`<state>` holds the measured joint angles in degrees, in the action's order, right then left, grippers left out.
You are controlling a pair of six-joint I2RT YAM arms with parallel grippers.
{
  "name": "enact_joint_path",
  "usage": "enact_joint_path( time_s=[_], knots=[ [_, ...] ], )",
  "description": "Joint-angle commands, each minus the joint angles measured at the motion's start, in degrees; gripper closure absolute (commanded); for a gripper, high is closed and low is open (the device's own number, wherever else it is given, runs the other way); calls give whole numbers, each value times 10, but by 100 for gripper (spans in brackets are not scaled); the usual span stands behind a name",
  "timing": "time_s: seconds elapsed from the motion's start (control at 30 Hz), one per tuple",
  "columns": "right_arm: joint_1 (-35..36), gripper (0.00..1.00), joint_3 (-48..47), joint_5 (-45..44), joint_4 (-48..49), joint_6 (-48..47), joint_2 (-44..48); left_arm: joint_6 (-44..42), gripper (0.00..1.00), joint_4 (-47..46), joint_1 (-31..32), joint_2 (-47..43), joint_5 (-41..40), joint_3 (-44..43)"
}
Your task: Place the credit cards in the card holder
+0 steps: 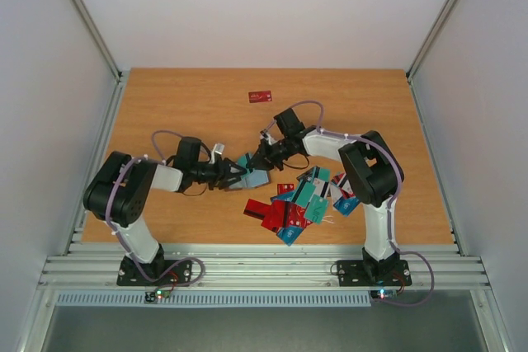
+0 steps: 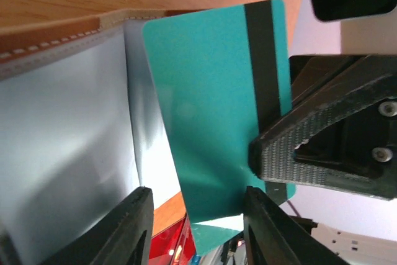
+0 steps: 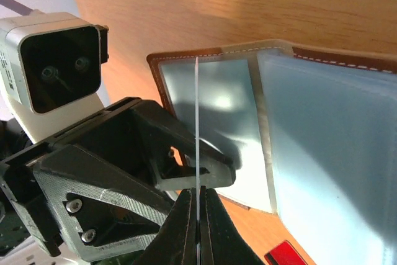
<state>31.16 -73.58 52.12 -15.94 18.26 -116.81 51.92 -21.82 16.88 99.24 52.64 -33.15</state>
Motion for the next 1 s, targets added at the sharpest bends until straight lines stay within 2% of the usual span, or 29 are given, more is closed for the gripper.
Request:
enact_joint_path(
  time_s=[0.0, 0.1, 0.3, 0.57, 0.67, 0.73, 0.97],
  knots=[
    [-5, 99, 23, 25, 93, 69, 3, 14, 61, -42, -2, 13, 13, -12],
    [-5, 99, 35, 26, 122, 87, 3, 13, 67, -45, -2, 16, 14, -15],
    [-5, 99, 47, 23, 126, 85, 10, 59, 81, -108, -3, 22, 23, -15],
    [-6, 99, 72, 25, 149, 95, 21, 103, 92, -182, -4, 48, 29, -17],
    [-6, 99, 80, 30, 156, 97, 22, 123, 99, -214, -4, 58, 34, -14],
    [-6, 99, 85, 29, 157, 93, 24, 132, 100, -220, -4, 60, 35, -11],
    [-6, 81, 70, -14, 34, 2, 39, 127, 100, -213, -4, 50, 37, 4]
  ],
)
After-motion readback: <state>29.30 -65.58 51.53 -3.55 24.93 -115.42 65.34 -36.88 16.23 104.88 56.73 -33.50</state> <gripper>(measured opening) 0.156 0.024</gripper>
